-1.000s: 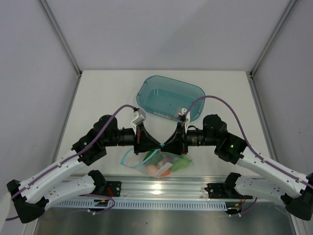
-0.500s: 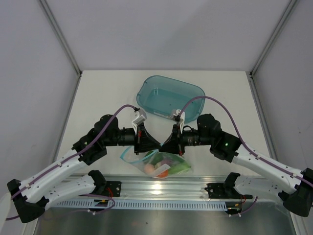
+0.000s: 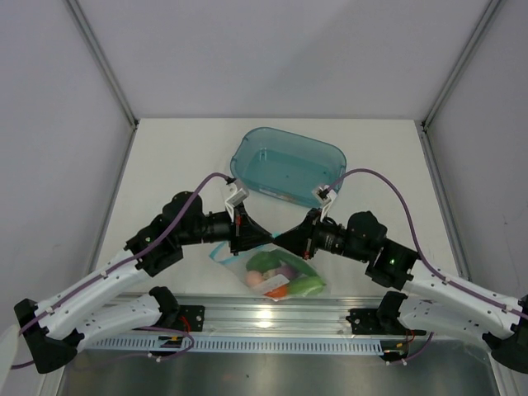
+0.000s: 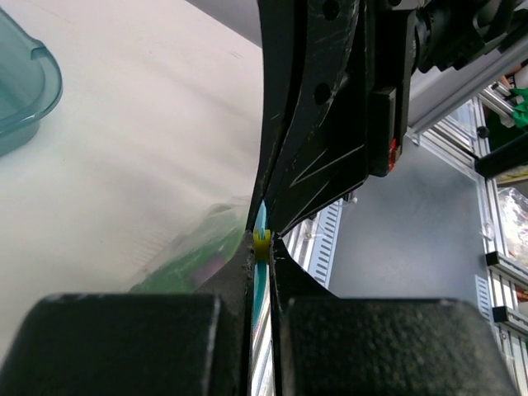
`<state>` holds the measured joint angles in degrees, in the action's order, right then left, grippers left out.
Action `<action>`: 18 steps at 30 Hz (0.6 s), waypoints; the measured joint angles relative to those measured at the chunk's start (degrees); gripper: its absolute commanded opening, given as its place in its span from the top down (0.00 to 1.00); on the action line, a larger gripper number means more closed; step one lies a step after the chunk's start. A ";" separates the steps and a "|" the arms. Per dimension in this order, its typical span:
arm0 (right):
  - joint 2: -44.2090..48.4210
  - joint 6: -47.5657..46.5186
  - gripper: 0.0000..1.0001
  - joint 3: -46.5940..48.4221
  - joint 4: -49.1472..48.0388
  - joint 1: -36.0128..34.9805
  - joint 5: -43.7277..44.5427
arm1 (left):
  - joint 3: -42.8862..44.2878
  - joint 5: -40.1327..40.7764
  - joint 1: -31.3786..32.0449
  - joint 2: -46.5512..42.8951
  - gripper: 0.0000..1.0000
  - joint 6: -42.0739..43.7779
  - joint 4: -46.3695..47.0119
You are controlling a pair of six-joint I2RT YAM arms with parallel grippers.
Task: Place the food in the zip-top bag and seal the zipper
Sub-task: Zip the zipper food storage bag at the center of the board.
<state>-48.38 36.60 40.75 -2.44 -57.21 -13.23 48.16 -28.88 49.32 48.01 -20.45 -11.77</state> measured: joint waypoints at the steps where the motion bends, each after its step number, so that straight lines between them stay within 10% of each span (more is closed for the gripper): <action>1: 0.50 1.31 1.00 -0.72 -0.74 -0.02 1.09 | 0.00 0.48 0.02 0.04 0.99 0.07 -0.28; 10: 2.03 4.59 1.00 -2.93 -2.95 1.27 3.43 | -0.02 2.84 0.02 -0.22 0.99 1.38 -3.74; 14: -0.85 -0.72 0.66 1.05 -0.59 3.23 -3.26 | -0.04 2.51 0.02 -0.94 0.99 1.60 -5.57; 18: -1.46 -7.82 0.61 6.47 2.69 4.48 -9.27 | -0.04 1.14 0.07 -1.07 1.00 1.64 -6.78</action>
<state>-49.84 28.77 47.22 0.25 -52.73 -22.50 48.12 -27.75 49.39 46.94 -18.81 -18.55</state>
